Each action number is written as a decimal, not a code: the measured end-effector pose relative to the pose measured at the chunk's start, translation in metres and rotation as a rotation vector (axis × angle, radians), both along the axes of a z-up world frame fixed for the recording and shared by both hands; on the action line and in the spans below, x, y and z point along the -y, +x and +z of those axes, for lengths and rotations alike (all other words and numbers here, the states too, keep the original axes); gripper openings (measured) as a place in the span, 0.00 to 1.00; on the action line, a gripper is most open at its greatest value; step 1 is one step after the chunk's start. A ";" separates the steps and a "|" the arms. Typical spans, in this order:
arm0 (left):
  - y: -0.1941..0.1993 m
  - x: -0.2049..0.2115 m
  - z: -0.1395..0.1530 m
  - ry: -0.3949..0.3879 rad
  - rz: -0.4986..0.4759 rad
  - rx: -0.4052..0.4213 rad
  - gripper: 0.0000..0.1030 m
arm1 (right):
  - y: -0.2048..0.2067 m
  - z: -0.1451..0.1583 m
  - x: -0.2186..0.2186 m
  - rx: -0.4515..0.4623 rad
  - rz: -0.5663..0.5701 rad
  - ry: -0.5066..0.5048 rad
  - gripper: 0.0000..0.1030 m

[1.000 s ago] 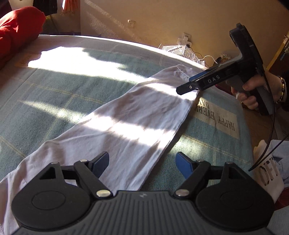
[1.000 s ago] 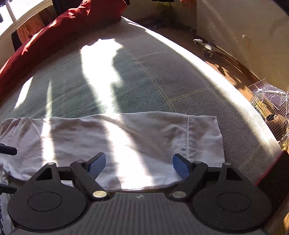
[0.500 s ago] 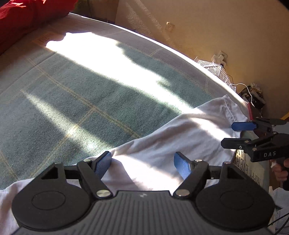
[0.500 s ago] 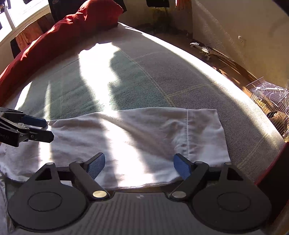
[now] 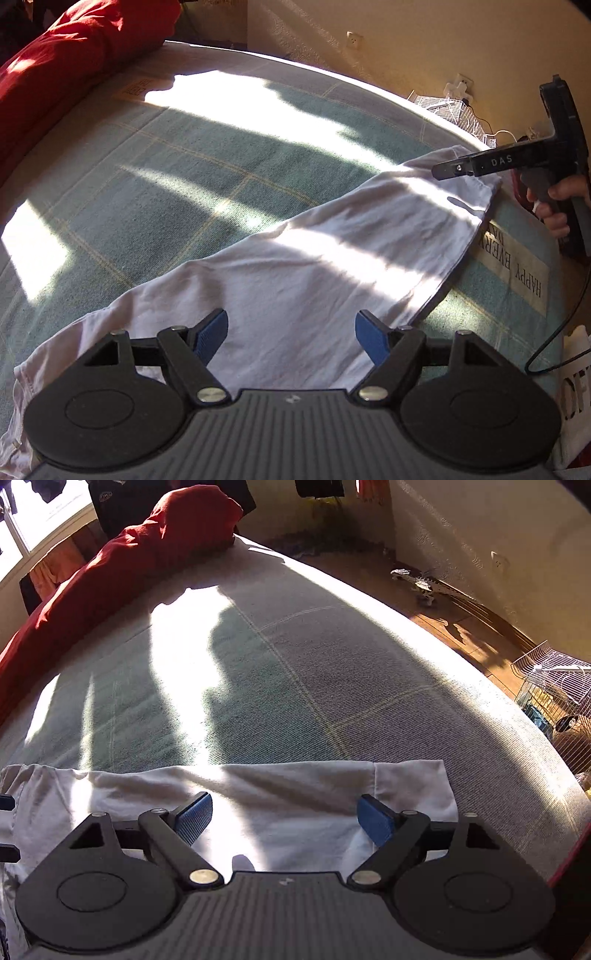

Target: Fold clothes

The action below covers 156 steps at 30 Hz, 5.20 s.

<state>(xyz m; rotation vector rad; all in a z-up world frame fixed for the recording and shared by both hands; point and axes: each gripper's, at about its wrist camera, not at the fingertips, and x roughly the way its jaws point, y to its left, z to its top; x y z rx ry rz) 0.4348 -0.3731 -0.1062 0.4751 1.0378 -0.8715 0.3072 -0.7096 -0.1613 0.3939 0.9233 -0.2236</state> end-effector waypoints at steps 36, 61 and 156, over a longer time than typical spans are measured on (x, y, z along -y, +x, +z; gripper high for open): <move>-0.183 -0.377 -0.031 -0.020 0.565 0.024 0.79 | -0.011 0.011 -0.433 -0.049 0.420 -0.195 1.00; -0.214 -0.347 -0.022 0.046 0.777 0.044 0.80 | -0.040 0.002 -0.461 -0.163 0.495 -0.271 1.00; -0.352 -0.303 -0.004 -0.121 0.816 0.230 0.78 | -0.233 -0.010 -0.399 0.086 0.261 -0.185 1.00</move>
